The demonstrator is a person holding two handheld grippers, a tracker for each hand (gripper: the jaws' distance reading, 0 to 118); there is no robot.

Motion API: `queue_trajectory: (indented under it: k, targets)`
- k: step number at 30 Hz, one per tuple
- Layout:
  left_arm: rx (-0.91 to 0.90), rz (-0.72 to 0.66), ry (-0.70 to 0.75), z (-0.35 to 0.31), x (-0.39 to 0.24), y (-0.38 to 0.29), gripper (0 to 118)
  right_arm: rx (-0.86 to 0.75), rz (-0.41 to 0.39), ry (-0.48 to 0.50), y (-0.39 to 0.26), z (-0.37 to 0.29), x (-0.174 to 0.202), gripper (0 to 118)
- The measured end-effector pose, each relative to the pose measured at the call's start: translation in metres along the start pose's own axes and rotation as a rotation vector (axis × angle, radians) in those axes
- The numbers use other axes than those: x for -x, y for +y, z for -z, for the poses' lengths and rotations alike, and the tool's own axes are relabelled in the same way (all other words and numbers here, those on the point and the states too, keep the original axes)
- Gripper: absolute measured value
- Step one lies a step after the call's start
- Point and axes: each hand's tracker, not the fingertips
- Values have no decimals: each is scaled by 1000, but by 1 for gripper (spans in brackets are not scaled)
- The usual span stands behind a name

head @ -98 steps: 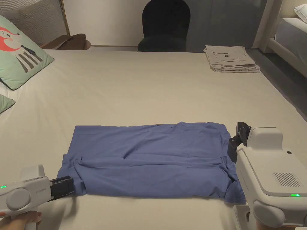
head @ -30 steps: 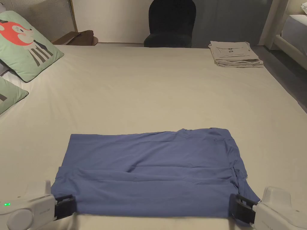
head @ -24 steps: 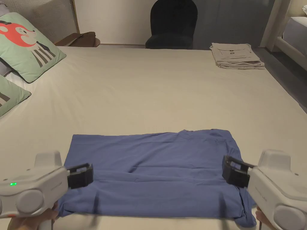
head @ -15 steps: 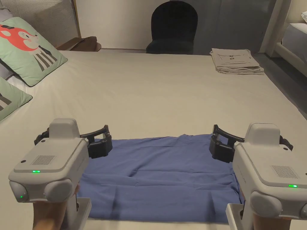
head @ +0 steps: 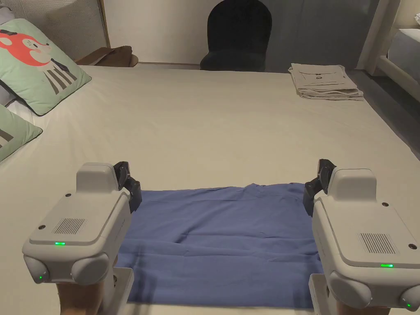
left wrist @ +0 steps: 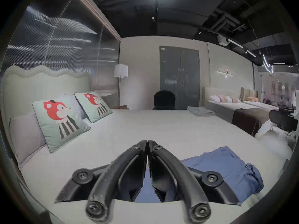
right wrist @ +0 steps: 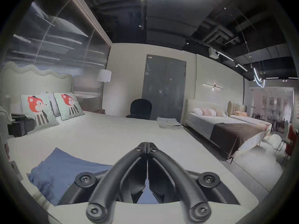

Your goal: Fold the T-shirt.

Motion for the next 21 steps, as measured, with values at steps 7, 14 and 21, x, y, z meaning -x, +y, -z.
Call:
queue_trajectory:
  k: [7,14,21]
  targets:
    - [353,-58,-53,80,45,4,0,16,-6,4,-5,24,0,0]
    - [594,-113,-87,174,90,-11,0,66,-14,-1,-18,64,1,0]
    - [758,-71,-15,250,104,-44,100,136,-19,-10,-36,104,2,0]
